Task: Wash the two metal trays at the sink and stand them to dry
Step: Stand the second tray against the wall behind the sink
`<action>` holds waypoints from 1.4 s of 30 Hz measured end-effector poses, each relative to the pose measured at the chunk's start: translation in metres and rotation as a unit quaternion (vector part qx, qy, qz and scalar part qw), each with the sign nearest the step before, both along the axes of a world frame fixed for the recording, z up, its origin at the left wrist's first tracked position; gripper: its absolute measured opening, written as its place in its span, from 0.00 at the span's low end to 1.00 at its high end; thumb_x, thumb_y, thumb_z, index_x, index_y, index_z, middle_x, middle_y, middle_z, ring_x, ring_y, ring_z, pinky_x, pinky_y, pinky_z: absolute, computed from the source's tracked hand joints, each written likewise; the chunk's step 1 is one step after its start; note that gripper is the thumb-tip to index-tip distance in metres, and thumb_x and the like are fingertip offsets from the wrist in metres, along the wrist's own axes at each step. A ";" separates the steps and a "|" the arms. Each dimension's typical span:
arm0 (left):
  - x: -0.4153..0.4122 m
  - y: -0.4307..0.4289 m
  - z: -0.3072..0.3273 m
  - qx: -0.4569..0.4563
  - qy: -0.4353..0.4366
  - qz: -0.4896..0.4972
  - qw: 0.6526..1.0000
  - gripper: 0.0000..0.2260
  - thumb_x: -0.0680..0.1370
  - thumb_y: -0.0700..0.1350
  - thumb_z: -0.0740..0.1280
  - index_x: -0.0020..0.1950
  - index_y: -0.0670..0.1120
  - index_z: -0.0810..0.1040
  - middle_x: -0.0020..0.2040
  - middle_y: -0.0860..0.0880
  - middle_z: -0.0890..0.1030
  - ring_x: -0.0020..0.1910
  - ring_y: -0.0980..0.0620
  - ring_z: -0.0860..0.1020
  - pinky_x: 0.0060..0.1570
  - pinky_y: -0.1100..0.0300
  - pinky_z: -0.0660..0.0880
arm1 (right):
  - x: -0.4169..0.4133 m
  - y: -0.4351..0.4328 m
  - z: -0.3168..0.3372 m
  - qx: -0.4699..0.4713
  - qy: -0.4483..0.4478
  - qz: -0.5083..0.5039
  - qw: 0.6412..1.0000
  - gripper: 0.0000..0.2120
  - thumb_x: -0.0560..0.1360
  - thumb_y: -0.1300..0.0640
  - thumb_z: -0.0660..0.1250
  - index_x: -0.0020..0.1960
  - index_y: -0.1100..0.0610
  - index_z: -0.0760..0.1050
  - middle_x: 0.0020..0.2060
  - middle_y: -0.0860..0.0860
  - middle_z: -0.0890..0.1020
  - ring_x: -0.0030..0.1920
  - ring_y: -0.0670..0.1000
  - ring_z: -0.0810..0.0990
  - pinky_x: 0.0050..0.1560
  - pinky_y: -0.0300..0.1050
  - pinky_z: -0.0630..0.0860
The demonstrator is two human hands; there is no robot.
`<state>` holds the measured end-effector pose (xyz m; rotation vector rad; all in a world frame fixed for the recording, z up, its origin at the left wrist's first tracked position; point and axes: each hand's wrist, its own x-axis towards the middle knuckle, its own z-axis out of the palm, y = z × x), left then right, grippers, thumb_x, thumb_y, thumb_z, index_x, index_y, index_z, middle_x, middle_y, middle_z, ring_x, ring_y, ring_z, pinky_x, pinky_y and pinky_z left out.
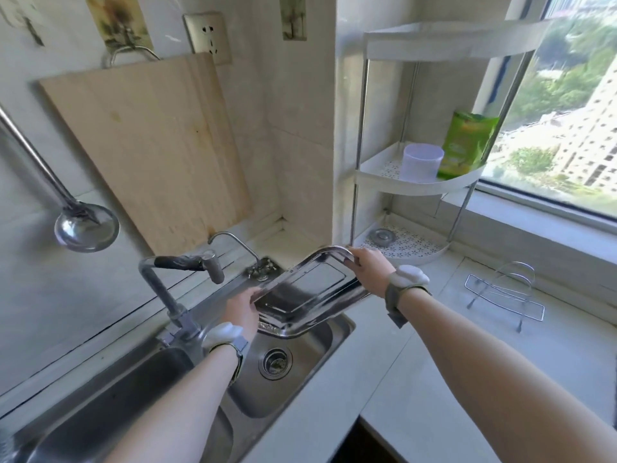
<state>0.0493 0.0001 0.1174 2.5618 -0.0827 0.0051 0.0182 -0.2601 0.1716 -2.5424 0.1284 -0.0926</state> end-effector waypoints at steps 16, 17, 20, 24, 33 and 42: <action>0.040 -0.257 0.046 -0.281 0.093 -0.039 0.954 0.03 0.73 0.43 0.68 0.41 0.46 0.78 0.43 0.37 0.83 0.47 0.37 0.82 0.47 0.51 0.77 | -0.138 -0.239 0.028 0.186 -0.146 -0.332 0.913 0.16 0.78 0.54 0.64 0.33 0.59 0.71 0.26 0.49 0.74 0.30 0.53 0.74 0.35 0.49 0.72; 0.036 -0.277 0.051 -0.293 0.089 -0.042 0.951 0.05 0.72 0.46 0.69 0.39 0.46 0.78 0.43 0.38 0.84 0.46 0.38 0.83 0.50 0.49 0.79 | -0.147 -0.253 0.027 0.190 -0.153 -0.353 0.903 0.15 0.78 0.53 0.64 0.35 0.61 0.73 0.28 0.51 0.76 0.32 0.56 0.76 0.37 0.50 0.74; 0.015 -0.331 0.072 -0.284 0.043 -0.056 0.956 0.10 0.73 0.51 0.68 0.37 0.47 0.79 0.43 0.41 0.85 0.45 0.40 0.82 0.49 0.53 0.78 | -0.168 -0.288 0.021 0.203 -0.159 -0.407 0.876 0.16 0.76 0.51 0.64 0.37 0.62 0.75 0.32 0.59 0.80 0.34 0.59 0.79 0.39 0.52 0.76; 0.000 -0.394 0.079 -0.284 0.006 -0.070 0.956 0.10 0.77 0.48 0.65 0.52 0.46 0.84 0.48 0.43 0.85 0.50 0.42 0.81 0.45 0.59 0.71 | -0.188 -0.328 0.008 0.229 -0.166 -0.462 0.840 0.16 0.76 0.51 0.65 0.38 0.64 0.75 0.35 0.63 0.82 0.30 0.54 0.79 0.34 0.45 0.73; 0.009 -0.460 0.045 -0.250 0.015 -0.098 0.963 0.11 0.78 0.50 0.64 0.53 0.47 0.82 0.49 0.46 0.85 0.49 0.45 0.81 0.43 0.61 0.68 | -0.186 -0.391 -0.033 0.275 -0.143 -0.485 0.818 0.20 0.72 0.45 0.66 0.36 0.63 0.72 0.31 0.62 0.80 0.36 0.62 0.83 0.42 0.60 0.78; 0.012 -0.484 -0.013 -0.161 0.074 -0.096 0.980 0.10 0.77 0.49 0.65 0.49 0.45 0.82 0.47 0.43 0.84 0.49 0.41 0.80 0.45 0.56 0.72 | -0.191 -0.408 -0.091 0.231 0.026 -0.517 0.824 0.17 0.74 0.45 0.64 0.33 0.56 0.74 0.32 0.54 0.81 0.39 0.60 0.79 0.43 0.51 0.74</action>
